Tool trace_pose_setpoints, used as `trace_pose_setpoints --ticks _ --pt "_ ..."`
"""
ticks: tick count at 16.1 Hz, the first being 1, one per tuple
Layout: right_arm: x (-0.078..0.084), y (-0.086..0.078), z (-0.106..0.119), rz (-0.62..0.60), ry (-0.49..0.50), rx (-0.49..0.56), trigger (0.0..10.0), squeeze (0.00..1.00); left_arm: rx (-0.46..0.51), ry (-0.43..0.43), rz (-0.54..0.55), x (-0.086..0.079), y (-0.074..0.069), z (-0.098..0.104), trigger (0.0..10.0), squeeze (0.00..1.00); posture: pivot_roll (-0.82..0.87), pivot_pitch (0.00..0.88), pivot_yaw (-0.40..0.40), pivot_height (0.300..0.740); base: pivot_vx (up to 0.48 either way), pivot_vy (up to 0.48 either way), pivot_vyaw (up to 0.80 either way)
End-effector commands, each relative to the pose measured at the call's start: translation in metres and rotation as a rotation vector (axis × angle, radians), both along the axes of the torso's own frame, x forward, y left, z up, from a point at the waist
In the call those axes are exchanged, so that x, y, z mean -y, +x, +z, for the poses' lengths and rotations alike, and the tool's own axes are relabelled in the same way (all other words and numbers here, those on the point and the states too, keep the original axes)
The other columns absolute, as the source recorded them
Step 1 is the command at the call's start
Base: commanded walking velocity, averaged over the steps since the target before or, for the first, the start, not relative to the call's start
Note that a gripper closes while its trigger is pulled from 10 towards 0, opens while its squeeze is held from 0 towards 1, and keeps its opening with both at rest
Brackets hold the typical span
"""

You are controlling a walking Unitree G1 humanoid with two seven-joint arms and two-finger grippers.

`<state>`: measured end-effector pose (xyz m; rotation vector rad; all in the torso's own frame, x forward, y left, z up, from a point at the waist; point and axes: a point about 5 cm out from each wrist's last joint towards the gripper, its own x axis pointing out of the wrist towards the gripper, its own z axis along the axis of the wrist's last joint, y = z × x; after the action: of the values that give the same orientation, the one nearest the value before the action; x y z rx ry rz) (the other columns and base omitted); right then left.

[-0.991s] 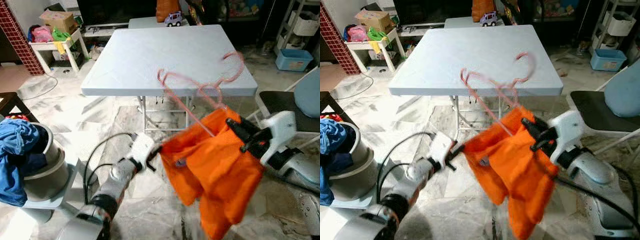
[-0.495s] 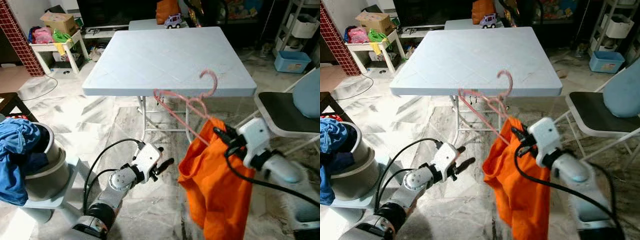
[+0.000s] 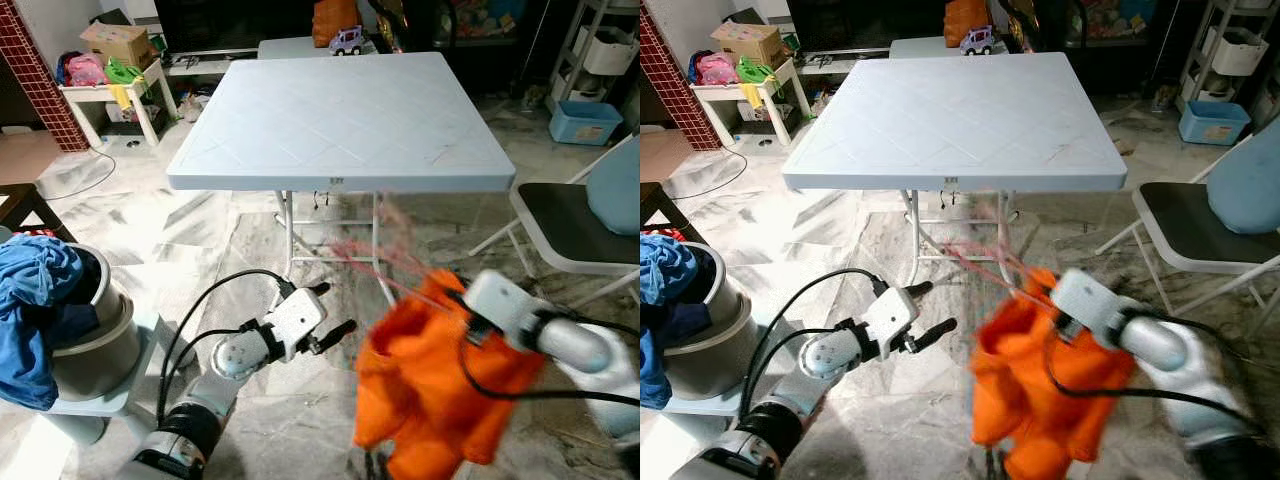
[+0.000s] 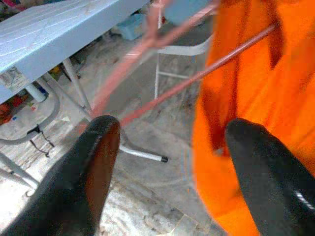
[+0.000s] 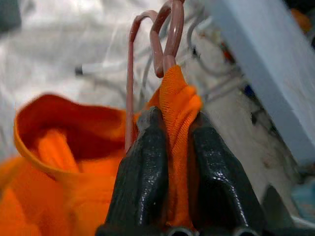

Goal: Hang hanger

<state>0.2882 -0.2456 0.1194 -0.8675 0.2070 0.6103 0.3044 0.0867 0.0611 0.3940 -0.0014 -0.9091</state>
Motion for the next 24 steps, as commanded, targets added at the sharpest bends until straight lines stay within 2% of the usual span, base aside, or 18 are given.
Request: trace_pose_setpoints --ticks 1,3,5,7,8,9,10,12,14,15,16,19,20,21,22,24 --pt "0.002 0.004 0.011 0.041 -0.030 0.038 10.0 0.00 0.011 0.022 -0.021 -0.003 -0.001 0.000 10.0 1.00 -0.12 0.036 0.060 0.740 0.000 0.000 0.00" --pt "0.011 -0.001 0.020 0.098 -0.009 -0.011 10.0 0.00 0.005 0.052 0.005 -0.013 0.002 -0.001 10.0 1.00 -0.12 0.039 0.063 0.740 0.000 0.000 0.00" --pt "0.017 -0.010 0.024 0.196 -0.044 -0.095 10.0 0.00 0.031 0.102 0.028 -0.021 0.007 0.001 10.0 1.00 -0.13 0.039 0.069 0.740 0.000 0.000 0.00" --pt "0.019 -0.016 0.030 0.252 -0.012 -0.163 10.0 0.00 0.045 0.116 0.014 -0.020 0.009 0.002 10.0 1.00 -0.12 0.037 0.072 0.740 0.000 0.000 0.00" --pt "0.019 -0.019 0.034 0.279 -0.006 -0.195 10.0 0.00 0.041 0.102 0.014 -0.017 0.010 0.004 10.0 1.00 -0.13 0.036 0.073 0.740 0.000 0.000 0.00" --pt "0.022 -0.021 0.041 0.300 -0.015 -0.209 10.0 0.00 0.007 0.041 0.010 -0.012 0.011 0.007 10.0 1.00 -0.13 0.037 0.074 0.740 0.000 0.000 0.00" --pt "0.023 -0.021 0.043 0.302 -0.007 -0.218 10.0 0.00 0.003 0.030 0.012 -0.011 0.011 0.007 10.0 1.00 -0.13 0.037 0.074 0.740 0.000 0.000 0.00" --pt "0.019 -0.025 0.051 0.339 0.033 -0.247 10.0 0.00 -0.107 -0.027 -0.024 -0.005 0.009 0.002 10.0 1.00 -0.14 0.044 0.073 0.740 0.000 0.000 0.00" --pt "0.013 -0.028 0.056 0.369 0.077 -0.274 10.0 0.00 -0.151 -0.047 -0.061 0.000 0.008 0.001 10.0 1.00 -0.14 0.047 0.074 0.740 0.000 0.000 0.00" --pt "0.009 -0.034 0.059 0.401 0.090 -0.303 10.0 0.00 -0.156 -0.049 -0.085 0.004 0.009 0.004 10.0 0.63 -0.15 0.047 0.074 0.740 0.000 0.000 0.00" --pt "0.010 -0.034 0.062 0.396 0.098 -0.297 10.0 0.00 -0.167 -0.067 -0.098 0.006 0.011 0.007 10.0 0.00 -0.15 0.046 0.074 0.740 0.000 0.000 0.00" --pt "0.011 -0.040 0.065 0.407 0.114 -0.317 10.0 0.00 -0.190 -0.083 -0.122 0.008 0.015 0.011 10.0 0.00 -0.16 0.043 0.078 0.740 0.000 0.000 0.00" --pt "0.010 -0.043 0.068 0.413 0.132 -0.326 10.0 0.00 -0.233 -0.091 -0.166 0.008 0.014 0.012 10.0 0.00 -0.17 0.046 0.082 0.740 0.000 0.000 0.00" --pt "0.009 -0.044 0.070 0.412 0.141 -0.333 10.0 0.00 -0.279 -0.103 -0.219 0.009 0.012 0.011 6.5 0.00 -0.17 0.046 0.083 0.740 0.000 0.000 0.00" --pt "0.010 -0.046 0.070 0.408 0.142 -0.340 10.0 0.00 -0.298 -0.119 -0.251 0.010 0.010 0.011 0.0 0.00 -0.18 0.046 0.086 0.740 0.000 0.000 0.00" --pt "0.008 -0.048 0.069 0.412 0.155 -0.354 10.0 0.00 -0.355 -0.149 -0.305 0.015 0.007 0.011 0.0 0.00 -0.18 0.047 0.086 0.740 0.000 0.000 0.00"
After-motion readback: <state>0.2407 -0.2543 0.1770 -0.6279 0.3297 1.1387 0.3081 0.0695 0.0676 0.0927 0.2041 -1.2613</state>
